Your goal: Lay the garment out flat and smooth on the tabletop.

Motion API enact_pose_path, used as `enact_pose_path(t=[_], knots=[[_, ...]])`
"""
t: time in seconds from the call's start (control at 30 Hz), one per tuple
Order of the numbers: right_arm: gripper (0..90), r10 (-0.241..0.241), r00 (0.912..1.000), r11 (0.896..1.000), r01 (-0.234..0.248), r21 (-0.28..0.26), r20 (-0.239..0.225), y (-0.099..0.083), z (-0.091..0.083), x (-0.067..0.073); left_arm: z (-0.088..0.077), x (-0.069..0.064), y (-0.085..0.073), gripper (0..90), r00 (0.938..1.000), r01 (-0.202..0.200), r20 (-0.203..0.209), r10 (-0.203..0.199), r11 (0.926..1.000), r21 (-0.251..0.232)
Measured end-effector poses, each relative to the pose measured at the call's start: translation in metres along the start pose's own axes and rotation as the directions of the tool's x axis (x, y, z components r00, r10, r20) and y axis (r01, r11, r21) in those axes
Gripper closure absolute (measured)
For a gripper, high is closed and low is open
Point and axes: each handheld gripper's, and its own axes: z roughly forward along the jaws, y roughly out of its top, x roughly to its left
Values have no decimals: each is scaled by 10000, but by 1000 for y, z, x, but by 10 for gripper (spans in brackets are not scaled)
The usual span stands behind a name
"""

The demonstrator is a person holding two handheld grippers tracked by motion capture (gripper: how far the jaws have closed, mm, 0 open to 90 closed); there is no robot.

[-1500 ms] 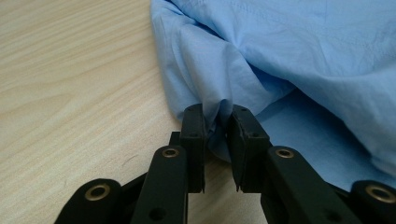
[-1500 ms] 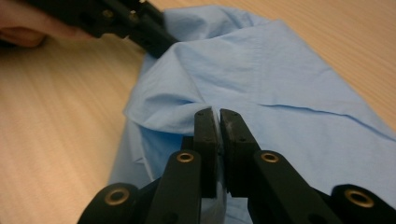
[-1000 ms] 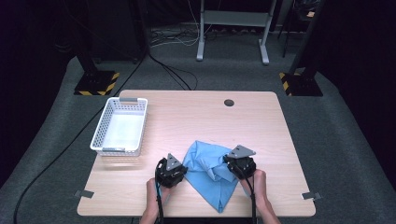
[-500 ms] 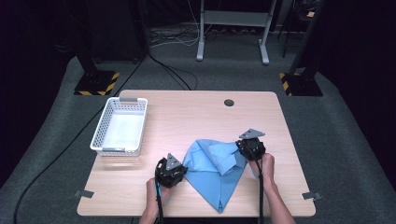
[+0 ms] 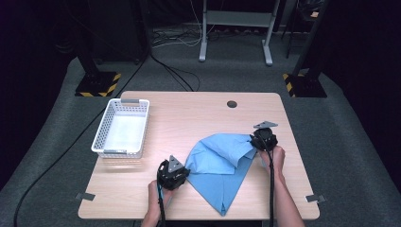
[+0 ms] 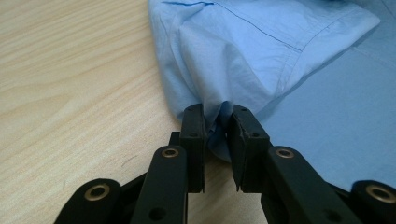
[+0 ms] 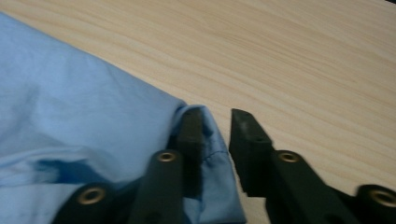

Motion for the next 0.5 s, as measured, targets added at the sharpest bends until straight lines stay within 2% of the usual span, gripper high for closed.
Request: enact_pose_path(t=[0.07,0.1,0.17,0.3,0.4,0.5], knots=[[447,191,9998,9997,-190,140,-71,-2,-5,-3,0,0,0,762,10000,-1,-1,1,10000,0],[392,327,9995,9991,-327,259,-8,-3,-8,-4,0,0,0,762,10000,9,5,-9,10000,-2],[309,537,9985,9984,-536,164,-81,-7,-18,-9,0,0,0,762,10000,18,12,-18,10000,-6],[220,979,9952,9951,-979,-104,-38,-20,-46,-12,0,0,0,762,10000,14,7,-14,10000,0],[186,912,9958,9953,-908,-325,87,-32,-68,-7,0,0,0,762,10000,18,10,-18,10000,-7],[159,830,9954,9956,-808,-471,471,-47,-85,-1,0,0,0,762,10000,30,18,-30,10000,-10]])
